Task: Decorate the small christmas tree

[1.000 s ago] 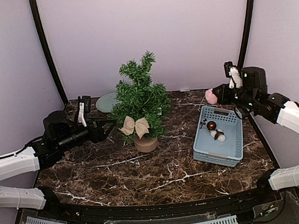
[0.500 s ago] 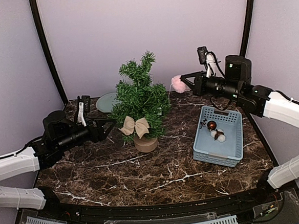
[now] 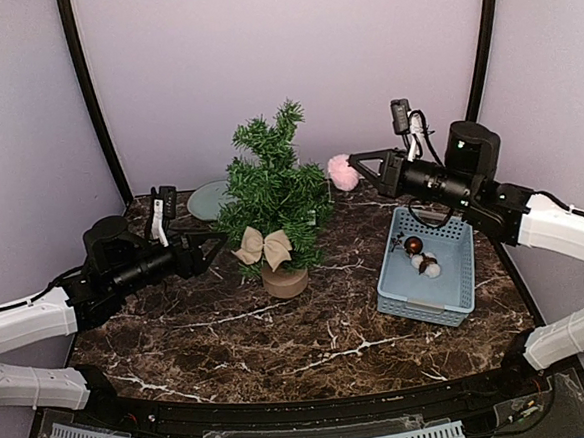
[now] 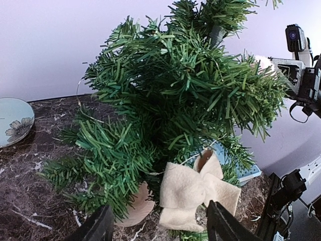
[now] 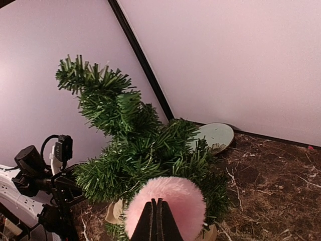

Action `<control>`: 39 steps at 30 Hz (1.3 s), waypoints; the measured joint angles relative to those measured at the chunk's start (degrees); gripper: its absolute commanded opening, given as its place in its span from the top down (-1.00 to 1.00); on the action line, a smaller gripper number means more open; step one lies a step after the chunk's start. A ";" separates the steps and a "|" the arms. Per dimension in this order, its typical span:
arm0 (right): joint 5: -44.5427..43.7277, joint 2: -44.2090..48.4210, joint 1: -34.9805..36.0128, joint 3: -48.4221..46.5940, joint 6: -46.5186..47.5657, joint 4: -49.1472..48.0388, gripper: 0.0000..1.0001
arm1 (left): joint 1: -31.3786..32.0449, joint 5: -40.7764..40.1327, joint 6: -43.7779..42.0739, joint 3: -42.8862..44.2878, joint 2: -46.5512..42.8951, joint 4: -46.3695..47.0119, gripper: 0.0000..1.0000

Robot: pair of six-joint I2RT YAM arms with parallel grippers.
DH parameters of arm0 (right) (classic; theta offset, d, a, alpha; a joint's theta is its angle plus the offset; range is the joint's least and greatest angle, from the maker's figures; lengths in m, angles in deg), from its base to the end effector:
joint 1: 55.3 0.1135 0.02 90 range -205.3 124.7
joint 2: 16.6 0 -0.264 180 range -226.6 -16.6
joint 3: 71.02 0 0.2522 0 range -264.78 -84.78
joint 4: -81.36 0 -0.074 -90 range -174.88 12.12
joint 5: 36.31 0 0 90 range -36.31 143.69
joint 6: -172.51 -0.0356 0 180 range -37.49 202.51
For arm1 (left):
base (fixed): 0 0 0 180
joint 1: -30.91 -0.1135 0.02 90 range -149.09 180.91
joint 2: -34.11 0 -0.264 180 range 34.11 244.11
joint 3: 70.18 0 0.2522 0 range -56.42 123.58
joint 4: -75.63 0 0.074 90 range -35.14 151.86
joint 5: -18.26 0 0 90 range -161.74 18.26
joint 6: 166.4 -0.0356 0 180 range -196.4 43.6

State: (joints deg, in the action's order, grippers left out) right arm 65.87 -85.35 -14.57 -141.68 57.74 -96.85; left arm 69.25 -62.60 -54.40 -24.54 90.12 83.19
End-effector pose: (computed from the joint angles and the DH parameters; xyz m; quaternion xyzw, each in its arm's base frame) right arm 0.2112 0.1918 0.3682 -0.1719 0.6852 0.4438 0.5514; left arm 0.1765 -0.1468 0.2816 0.1570 0.7068 -0.3953 0.5653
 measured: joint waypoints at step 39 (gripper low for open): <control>7.85 -8.81 17.59 -19.37 5.90 -6.05 1.00 | 9.49 18.14 -23.52 3.89 8.00 31.06 0.22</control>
State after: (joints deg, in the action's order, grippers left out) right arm 73.72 -94.16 3.02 -161.05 63.64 -102.90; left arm 78.74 -44.46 -77.92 -20.65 98.12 114.24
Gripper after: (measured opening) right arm 0.004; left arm 0.425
